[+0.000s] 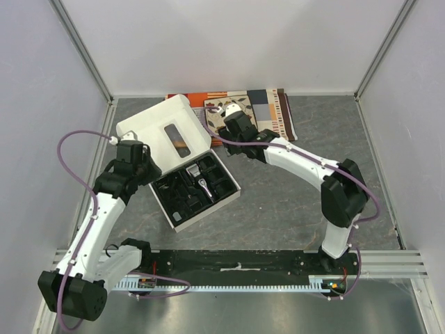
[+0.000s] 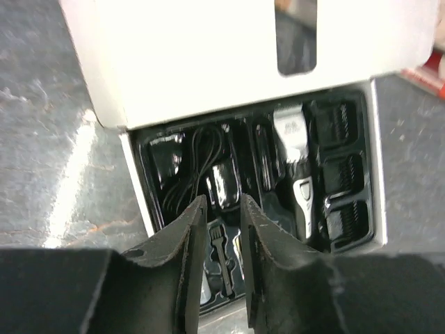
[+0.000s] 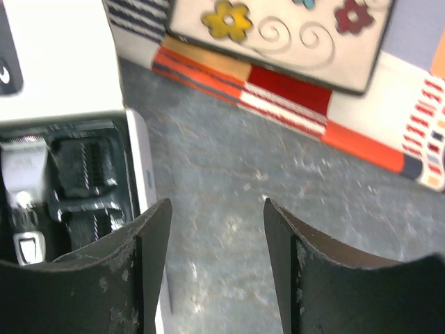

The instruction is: Sort the hair-cutting tools

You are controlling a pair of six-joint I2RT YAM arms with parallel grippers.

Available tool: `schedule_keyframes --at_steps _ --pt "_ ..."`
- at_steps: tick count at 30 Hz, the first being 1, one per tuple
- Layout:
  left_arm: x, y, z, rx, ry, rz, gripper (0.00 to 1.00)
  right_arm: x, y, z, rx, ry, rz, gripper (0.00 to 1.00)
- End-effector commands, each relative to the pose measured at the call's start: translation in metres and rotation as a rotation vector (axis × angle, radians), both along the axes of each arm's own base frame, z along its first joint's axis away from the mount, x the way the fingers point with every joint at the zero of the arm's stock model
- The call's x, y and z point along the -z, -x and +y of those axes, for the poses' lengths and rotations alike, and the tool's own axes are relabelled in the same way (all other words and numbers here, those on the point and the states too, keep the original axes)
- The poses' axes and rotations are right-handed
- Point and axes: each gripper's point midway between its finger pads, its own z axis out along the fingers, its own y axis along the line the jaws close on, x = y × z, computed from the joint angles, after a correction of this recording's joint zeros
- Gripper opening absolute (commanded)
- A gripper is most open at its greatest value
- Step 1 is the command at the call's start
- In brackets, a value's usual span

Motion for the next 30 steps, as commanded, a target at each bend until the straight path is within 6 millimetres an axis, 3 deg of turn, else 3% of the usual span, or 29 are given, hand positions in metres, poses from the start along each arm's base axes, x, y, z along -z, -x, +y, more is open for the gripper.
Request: schedule_keyframes --at_steps 1,4,10,11,15,17,19,21,25,30 --pt "-0.032 -0.014 0.025 -0.149 -0.028 -0.062 0.35 -0.015 -0.037 0.042 -0.095 -0.115 -0.029 0.64" --pt "-0.036 -0.015 0.040 -0.211 -0.036 -0.059 0.38 -0.014 -0.053 0.057 -0.129 -0.140 -0.026 0.65" --pt "-0.039 -0.015 0.072 -0.331 -0.041 -0.070 0.37 -0.020 -0.089 0.057 -0.076 -0.197 -0.063 0.61" --pt "-0.037 -0.013 0.088 -0.390 -0.041 -0.063 0.35 -0.020 -0.093 0.055 -0.069 -0.204 -0.066 0.58" --pt "-0.030 -0.012 0.103 -0.454 0.005 -0.062 0.25 -0.024 -0.106 0.052 -0.051 -0.219 -0.084 0.44" --pt "-0.021 -0.012 0.107 -0.478 0.028 -0.040 0.14 -0.025 -0.110 0.048 -0.040 -0.227 -0.089 0.29" --pt "-0.013 -0.015 0.109 -0.500 0.047 -0.027 0.05 -0.024 -0.111 0.047 -0.043 -0.240 -0.085 0.15" --pt "-0.001 -0.015 0.111 -0.529 0.085 -0.009 0.02 -0.026 -0.111 0.045 -0.050 -0.246 -0.085 0.09" --pt "0.013 -0.025 0.111 -0.563 0.161 -0.039 0.02 -0.020 -0.106 0.041 -0.068 -0.235 -0.071 0.03" --pt "0.033 -0.031 0.112 -0.587 0.222 -0.002 0.02 -0.002 -0.093 0.021 -0.042 -0.221 -0.019 0.02"
